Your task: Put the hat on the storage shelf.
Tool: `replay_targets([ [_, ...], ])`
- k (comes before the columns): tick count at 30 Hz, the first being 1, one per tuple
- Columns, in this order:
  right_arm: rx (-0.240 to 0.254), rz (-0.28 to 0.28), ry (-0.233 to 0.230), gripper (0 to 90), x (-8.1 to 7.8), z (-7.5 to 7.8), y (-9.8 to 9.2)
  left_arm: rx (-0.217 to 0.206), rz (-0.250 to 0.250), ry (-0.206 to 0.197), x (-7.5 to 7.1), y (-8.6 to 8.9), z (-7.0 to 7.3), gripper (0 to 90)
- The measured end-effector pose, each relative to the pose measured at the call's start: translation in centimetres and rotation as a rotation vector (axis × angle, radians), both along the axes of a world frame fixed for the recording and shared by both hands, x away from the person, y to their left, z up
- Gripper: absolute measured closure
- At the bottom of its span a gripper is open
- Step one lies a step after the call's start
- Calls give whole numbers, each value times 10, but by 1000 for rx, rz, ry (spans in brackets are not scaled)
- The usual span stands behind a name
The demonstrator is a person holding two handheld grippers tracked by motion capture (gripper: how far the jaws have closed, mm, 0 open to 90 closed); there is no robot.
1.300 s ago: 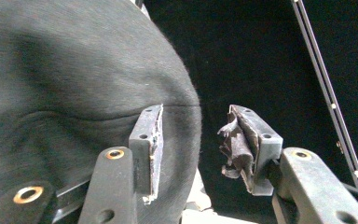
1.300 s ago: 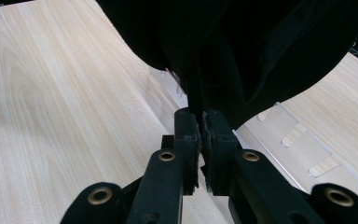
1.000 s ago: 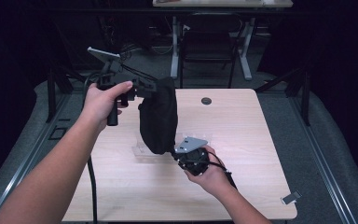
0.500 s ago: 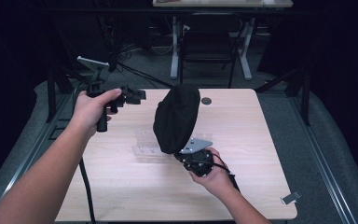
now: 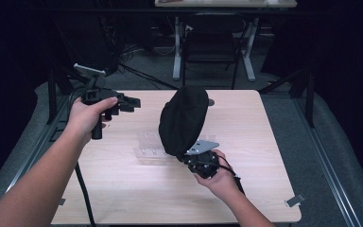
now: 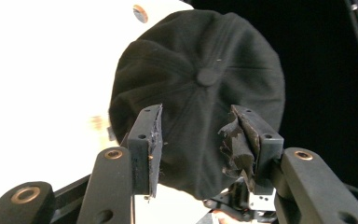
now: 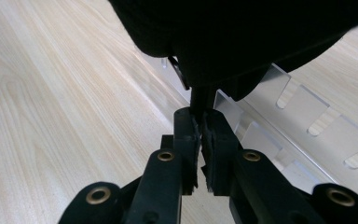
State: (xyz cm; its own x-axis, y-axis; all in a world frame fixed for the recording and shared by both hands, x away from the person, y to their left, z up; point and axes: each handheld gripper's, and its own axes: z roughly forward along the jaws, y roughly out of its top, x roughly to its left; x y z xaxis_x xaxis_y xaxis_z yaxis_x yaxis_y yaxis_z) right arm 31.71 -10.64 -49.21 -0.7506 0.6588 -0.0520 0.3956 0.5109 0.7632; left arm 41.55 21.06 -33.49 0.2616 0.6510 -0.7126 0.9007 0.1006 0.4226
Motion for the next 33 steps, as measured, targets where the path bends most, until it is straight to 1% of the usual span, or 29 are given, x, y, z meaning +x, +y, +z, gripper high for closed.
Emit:
replay_targets([
  [1,0,2,-1,848,0,0,-1,0,0,0,0,0,0,546],
  [2,0,1,-4,842,1,0,-1,13,3,-7,0,3,-1,543],
  [3,0,1,-4,842,1,0,-1,13,3,-7,0,3,-1,541],
  [4,0,-3,-4,835,1,0,-1,32,8,-11,-1,5,-2,541],
  [6,1,-8,-2,824,0,-1,-2,49,13,-22,-1,8,-4,534],
  [7,0,-9,0,820,0,-1,-3,69,20,-25,-2,9,-4,530],
  [8,4,-11,5,797,0,-2,-4,100,32,-34,-2,12,-6,523],
  [9,3,-11,5,790,0,-2,-5,100,32,-34,-2,12,-6,519],
  [10,6,-13,6,785,0,-3,-6,134,38,-51,-3,15,-8,514],
  [12,8,-17,9,773,-1,-3,-9,171,45,-56,-4,17,-10,510],
  [13,8,-17,9,773,-1,-3,-9,171,45,-56,-4,17,-10,508],
  [14,13,-20,10,760,-1,-3,-11,235,41,-69,-4,18,-12,508],
  [15,13,-20,10,760,-1,-3,-11,235,41,-69,-4,18,-12,508],
  [16,23,-22,11,755,-2,-4,-12,257,41,-79,-5,19,-13,508],
  [18,29,-27,12,735,-3,-3,-15,276,32,-72,-6,21,-16,519],
  [19,24,-23,15,725,-3,-3,-16,276,32,-72,-6,21,-16,520],
  [20,18,-21,13,715,-4,-3,-17,297,34,-75,-7,22,-18,520],
  [22,26,-23,8,697,-5,-3,-18,320,33,-79,-8,23,-20,520],
  [25,14,-21,2,675,-9,-3,-21,329,33,-81,-9,24,-23,515],
  [26,3,-19,2,663,-10,-2,-22,340,37,-81,-10,25,-25,513],
  [27,6,-22,-1,655,-11,-3,-23,340,37,-81,-10,25,-25,510],
  [28,-4,-18,-6,650,-12,-3,-25,360,37,-89,-12,25,-27,508],
  [31,-9,-22,-17,625,-16,-4,-29,361,38,-88,-13,26,-31,500],
  [32,-15,-24,-22,617,-18,-4,-30,375,36,-91,-15,27,-36,496],
  [33,-15,-24,-22,617,-18,-4,-30,375,36,-91,-15,27,-36,491],
])
